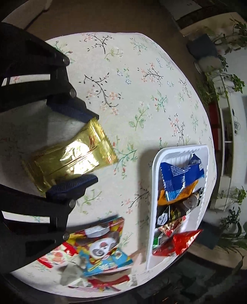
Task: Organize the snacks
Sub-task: 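Grasp the gold wafer packet with the left tool while the right tool grasps the panda-print bag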
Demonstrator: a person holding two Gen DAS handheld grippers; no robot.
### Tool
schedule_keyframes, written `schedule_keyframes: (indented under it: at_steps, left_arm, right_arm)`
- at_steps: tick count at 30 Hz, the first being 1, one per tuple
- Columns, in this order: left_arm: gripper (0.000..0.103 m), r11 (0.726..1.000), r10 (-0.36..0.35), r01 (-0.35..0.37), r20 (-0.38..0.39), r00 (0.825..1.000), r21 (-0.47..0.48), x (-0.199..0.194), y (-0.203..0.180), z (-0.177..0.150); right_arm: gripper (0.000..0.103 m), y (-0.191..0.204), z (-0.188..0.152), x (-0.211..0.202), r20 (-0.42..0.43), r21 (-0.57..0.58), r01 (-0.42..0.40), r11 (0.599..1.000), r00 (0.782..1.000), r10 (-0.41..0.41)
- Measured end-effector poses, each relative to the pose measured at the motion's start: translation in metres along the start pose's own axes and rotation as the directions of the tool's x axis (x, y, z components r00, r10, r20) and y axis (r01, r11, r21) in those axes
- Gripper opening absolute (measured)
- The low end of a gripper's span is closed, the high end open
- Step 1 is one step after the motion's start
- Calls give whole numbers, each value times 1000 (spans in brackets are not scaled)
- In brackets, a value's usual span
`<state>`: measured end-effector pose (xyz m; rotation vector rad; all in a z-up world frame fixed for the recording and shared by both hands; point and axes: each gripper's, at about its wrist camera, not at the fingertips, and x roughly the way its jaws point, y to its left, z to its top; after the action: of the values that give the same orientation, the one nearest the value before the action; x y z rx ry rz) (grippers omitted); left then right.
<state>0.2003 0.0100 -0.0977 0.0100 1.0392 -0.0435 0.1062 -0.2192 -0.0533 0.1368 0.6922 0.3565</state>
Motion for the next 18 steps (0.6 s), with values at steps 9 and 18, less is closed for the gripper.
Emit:
schedule_keyframes:
  at_steps: [9,18]
  left_arm:
    - [41,997,-42,42,-1,999,68,-21,0,-29]
    - [31,993,-95,94,8,995,71,-31,2,-41]
  right_arm:
    - [94,24,30,33,-142,-295,-120,948,987,80]
    - [84,48,60,109,-393,-584,-263,768,920,16]
